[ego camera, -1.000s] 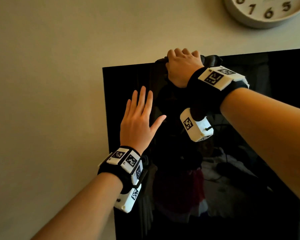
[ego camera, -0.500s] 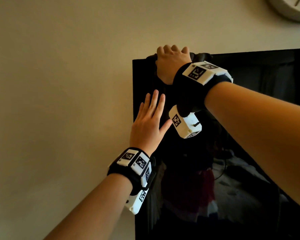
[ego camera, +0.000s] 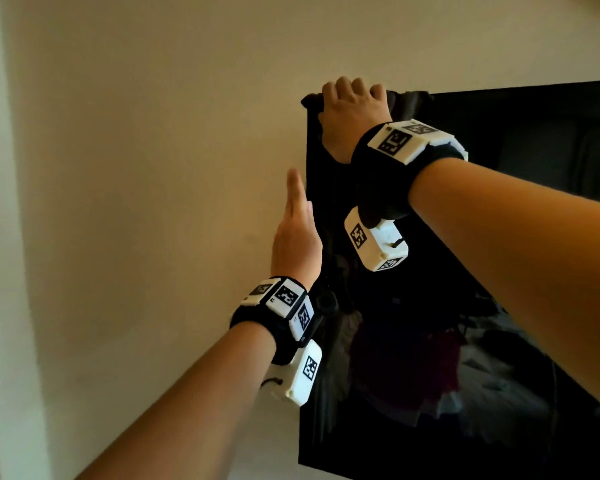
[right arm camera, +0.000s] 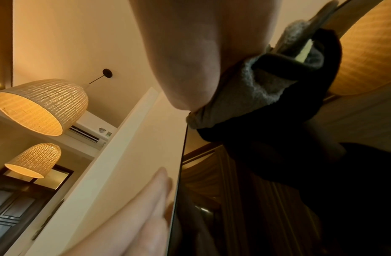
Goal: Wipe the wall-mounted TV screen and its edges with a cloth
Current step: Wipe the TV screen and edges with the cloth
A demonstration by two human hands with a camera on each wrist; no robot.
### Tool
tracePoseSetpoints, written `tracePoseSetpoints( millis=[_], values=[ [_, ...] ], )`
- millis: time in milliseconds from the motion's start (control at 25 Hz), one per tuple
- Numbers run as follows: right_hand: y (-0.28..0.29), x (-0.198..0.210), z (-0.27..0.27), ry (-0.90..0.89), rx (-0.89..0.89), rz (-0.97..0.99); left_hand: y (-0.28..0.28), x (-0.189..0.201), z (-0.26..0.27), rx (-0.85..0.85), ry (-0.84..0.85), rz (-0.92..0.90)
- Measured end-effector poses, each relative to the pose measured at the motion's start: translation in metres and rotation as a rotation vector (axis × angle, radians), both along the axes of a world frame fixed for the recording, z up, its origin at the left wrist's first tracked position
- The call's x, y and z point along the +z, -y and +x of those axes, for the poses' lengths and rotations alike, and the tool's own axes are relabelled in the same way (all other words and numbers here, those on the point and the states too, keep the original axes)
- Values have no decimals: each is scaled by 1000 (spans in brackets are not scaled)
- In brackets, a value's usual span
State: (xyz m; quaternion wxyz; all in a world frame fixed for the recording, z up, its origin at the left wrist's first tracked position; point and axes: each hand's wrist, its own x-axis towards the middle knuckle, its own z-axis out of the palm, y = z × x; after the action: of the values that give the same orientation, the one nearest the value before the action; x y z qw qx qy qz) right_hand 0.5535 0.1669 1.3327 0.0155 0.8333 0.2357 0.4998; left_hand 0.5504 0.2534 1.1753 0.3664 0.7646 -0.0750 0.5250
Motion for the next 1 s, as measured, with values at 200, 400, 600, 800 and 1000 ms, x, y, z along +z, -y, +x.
tracePoseSetpoints(
  millis=[200,400,600,800,1000],
  values=[
    [-7,-20,8,129,-11,80,3,0,0,-212,86,-188],
    [-12,-31,3,111,-47,116,-10,-19,-6,-346,39,-174],
    [-19,-54,-1,46,-88,142,-11,-40,-9,-393,56,-204],
    [-17,-119,2,42,-117,84,-10,-67,-9,-421,26,-220],
    [-6,-178,2,43,-106,108,-11,-87,-9,-449,-2,-217]
  ],
)
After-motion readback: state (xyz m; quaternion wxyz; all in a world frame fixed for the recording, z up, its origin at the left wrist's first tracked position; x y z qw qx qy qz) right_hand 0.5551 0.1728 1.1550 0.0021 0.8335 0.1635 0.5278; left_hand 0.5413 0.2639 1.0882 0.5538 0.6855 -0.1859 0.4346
